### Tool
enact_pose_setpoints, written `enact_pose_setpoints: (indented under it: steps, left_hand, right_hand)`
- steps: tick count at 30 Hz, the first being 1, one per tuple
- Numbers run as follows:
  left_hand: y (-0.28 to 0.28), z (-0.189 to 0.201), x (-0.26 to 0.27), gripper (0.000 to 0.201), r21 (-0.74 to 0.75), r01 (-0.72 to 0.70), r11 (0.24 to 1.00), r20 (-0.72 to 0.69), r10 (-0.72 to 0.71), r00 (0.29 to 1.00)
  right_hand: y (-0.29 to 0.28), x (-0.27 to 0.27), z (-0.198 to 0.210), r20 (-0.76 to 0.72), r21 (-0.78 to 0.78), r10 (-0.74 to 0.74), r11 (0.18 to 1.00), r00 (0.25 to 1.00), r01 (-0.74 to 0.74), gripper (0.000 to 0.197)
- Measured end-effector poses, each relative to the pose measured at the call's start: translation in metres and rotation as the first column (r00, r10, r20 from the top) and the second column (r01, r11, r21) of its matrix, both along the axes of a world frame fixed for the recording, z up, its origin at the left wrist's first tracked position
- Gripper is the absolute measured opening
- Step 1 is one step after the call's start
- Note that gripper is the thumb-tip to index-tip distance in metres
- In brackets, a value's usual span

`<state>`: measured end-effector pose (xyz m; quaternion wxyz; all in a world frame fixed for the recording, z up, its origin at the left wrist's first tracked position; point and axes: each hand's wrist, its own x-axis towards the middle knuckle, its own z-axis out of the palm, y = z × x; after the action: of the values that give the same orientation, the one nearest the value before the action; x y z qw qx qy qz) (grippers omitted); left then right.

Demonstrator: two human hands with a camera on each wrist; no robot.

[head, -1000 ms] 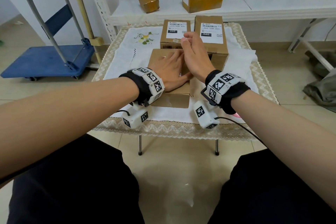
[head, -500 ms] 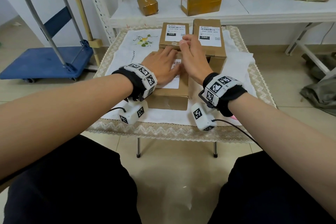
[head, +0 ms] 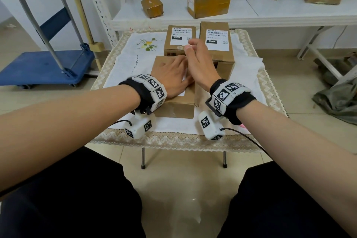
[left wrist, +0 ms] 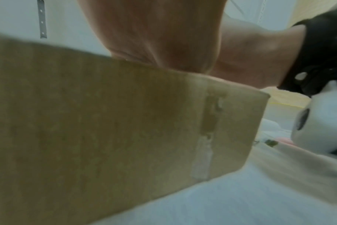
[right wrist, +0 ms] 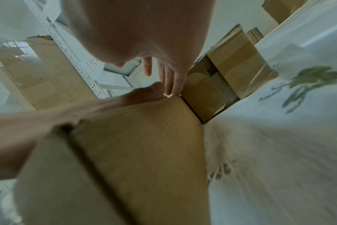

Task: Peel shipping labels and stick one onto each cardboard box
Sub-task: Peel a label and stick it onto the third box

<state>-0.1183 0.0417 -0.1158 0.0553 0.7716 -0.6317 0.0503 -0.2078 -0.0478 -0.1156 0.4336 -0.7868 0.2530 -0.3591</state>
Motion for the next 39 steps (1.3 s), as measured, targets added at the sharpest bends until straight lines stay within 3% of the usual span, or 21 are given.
enact_pose_setpoints:
  steps: [6,11,16,24,35,39]
  left_hand:
    - [0.008,-0.001,-0.01,0.083,0.016,0.03,0.999,-0.01,-0.03,1.0]
    - [0.003,0.007,0.01,0.056,-0.017,-0.03,0.999,-0.009,0.03,1.0]
    - [0.004,0.001,0.031,0.062,0.012,-0.027,1.0,0.111,0.026,0.994]
    - [0.027,-0.002,0.038,0.065,0.025,-0.068,0.997,0.055,0.066,0.996]
    - [0.048,0.004,0.066,0.064,0.09,-0.141,0.986,0.084,0.134,0.987]
    - [0.043,0.009,0.069,0.062,0.092,-0.175,0.98,-0.011,0.177,0.984]
  right_hand:
    - [0.002,-0.001,-0.001,-0.012,-0.022,0.002,1.0,1.0,-0.002,0.041]
    - [0.0,-0.004,0.0,-0.005,-0.025,-0.005,1.0,1.0,0.005,0.04]
    - [0.001,-0.002,-0.006,-0.024,-0.061,0.01,0.998,1.0,-0.012,0.037]
    - [0.002,-0.002,-0.015,-0.1,-0.127,0.014,0.992,0.995,-0.026,0.039]
    - [0.003,-0.003,-0.016,-0.128,-0.142,0.009,0.989,0.992,-0.028,0.036]
    - [0.003,-0.002,-0.015,-0.166,-0.188,0.003,0.982,0.986,-0.035,0.037]
